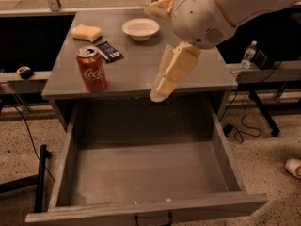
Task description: Place coke can into top drawer
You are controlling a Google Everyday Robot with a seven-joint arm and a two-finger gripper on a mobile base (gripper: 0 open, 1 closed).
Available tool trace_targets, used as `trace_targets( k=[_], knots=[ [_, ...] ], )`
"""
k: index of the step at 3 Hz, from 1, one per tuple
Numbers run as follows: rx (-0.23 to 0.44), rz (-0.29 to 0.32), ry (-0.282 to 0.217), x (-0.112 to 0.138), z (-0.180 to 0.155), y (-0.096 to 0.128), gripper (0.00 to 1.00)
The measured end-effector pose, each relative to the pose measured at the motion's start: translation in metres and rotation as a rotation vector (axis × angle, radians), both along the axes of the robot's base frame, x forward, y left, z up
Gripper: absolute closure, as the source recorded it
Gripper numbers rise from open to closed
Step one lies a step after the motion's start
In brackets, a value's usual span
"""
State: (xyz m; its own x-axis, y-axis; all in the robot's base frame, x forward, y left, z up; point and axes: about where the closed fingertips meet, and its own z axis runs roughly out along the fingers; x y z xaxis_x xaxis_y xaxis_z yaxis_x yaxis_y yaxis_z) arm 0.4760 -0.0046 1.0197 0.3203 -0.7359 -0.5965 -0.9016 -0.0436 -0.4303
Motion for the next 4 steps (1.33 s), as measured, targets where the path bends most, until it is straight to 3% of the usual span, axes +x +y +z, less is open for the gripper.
trace_targets(
  k=[1, 2, 3, 4],
  knots=[
    [0.074, -0.005, -0.005, 0.037, -0.019, 0.016, 0.0],
    [0.185, -0.049, -0.013, 0.102, -0.042, 0.032, 0.0],
    [0.275, -0.06, 0.019, 0.147, -0.062, 0.055, 0.0],
    [0.333, -0.024, 0.107, 0.167, -0.082, 0.091, 0.0]
  ],
)
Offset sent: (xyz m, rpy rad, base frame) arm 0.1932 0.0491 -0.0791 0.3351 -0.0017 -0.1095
